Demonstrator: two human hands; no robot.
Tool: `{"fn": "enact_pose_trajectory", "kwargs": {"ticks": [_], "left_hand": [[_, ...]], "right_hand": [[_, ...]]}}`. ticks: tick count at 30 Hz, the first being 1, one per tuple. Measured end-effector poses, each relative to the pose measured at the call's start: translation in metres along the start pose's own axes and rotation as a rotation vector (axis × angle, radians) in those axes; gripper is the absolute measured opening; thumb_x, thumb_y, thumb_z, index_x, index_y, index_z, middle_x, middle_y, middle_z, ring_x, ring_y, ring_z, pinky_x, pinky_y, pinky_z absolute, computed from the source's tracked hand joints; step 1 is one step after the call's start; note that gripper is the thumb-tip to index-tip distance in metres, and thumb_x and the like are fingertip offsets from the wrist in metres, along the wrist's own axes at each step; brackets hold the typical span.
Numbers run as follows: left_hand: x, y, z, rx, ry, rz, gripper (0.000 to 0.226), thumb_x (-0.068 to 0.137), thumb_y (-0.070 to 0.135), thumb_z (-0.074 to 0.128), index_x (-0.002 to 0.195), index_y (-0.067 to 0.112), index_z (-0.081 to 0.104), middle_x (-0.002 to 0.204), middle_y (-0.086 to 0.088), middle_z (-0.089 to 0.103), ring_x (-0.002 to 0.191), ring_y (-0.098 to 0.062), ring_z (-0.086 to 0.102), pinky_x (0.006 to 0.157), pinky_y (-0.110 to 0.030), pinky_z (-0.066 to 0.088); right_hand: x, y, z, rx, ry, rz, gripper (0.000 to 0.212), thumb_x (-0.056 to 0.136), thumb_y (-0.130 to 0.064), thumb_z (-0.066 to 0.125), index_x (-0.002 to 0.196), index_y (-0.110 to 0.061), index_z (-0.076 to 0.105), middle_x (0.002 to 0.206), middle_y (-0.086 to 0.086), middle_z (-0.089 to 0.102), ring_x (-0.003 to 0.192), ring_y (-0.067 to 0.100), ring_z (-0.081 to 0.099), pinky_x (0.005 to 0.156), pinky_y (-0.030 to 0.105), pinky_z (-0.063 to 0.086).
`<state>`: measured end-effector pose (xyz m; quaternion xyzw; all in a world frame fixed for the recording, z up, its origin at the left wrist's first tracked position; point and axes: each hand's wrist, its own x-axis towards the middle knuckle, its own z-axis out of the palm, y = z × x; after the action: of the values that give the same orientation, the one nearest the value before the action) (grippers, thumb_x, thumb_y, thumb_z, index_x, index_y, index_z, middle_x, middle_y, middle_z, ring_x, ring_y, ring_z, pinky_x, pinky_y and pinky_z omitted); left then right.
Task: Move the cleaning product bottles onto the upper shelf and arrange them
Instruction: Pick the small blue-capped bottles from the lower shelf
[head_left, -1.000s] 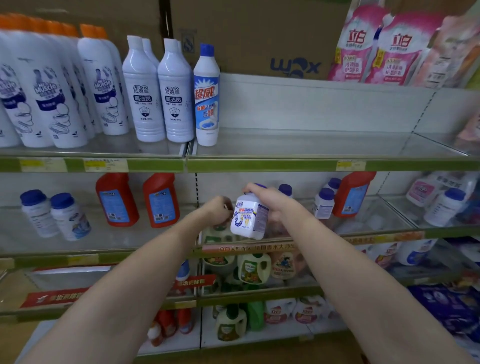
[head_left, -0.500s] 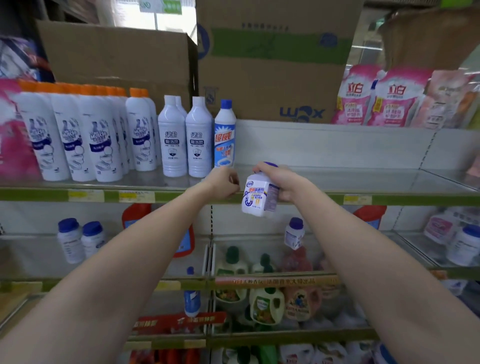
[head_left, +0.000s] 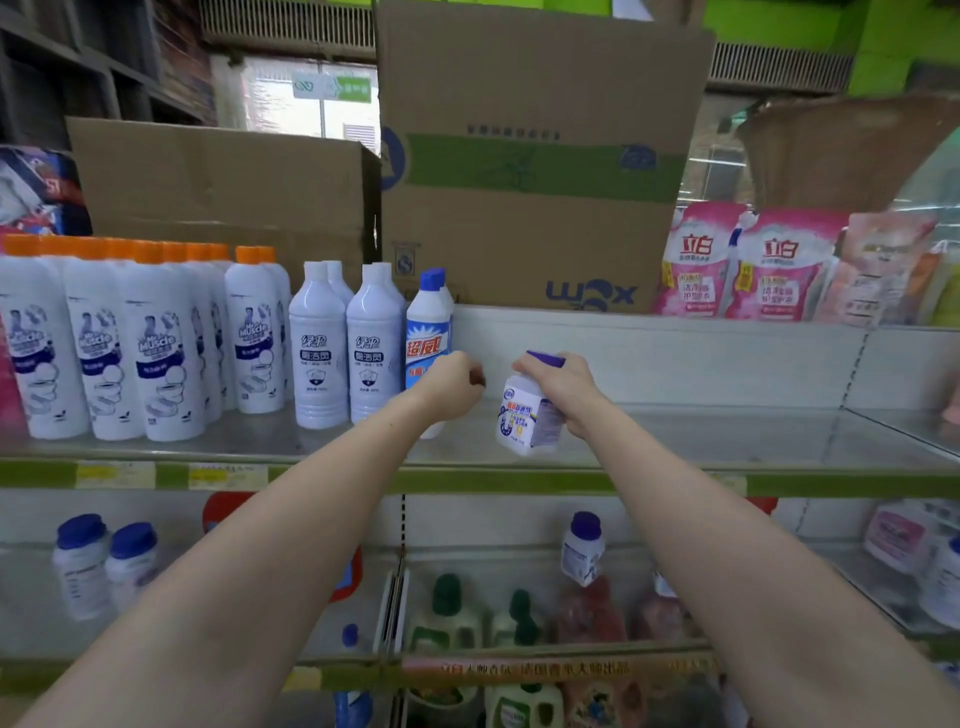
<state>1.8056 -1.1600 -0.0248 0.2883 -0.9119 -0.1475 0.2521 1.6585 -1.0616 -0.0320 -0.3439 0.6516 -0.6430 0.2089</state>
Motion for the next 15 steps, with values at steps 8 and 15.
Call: {"fn": "enact_pose_trajectory", "kwargs": {"ticks": [8,15], "left_hand": [[0.045,0.004,0.035,0.067,-0.076,-0.108,0.015,0.099,0.017,0.054,0.109,0.013,0.065,0.105,-0.008,0.068,0.095,-0.026,0.062,0.087,-0.033,0.049],[0.063,0.003,0.048,-0.008,-0.141,-0.142,0.020,0.097,0.013,0.058,0.117,0.013,0.061,0.106,-0.007,0.068,0.092,-0.019,0.062,0.079,-0.030,0.048]], "right_hand": [[0.061,0.027,-0.012,-0.210,-0.173,-0.066,0.044,0.080,-0.032,0.083,0.111,-0.014,0.058,0.103,0.012,0.068,0.086,0.024,0.065,0.072,0.035,0.053],[0.087,0.021,-0.028,-0.493,-0.420,0.054,0.092,0.054,-0.069,0.089,0.127,-0.026,0.053,0.115,-0.001,0.068,0.107,0.023,0.064,0.085,0.043,0.052]]}}
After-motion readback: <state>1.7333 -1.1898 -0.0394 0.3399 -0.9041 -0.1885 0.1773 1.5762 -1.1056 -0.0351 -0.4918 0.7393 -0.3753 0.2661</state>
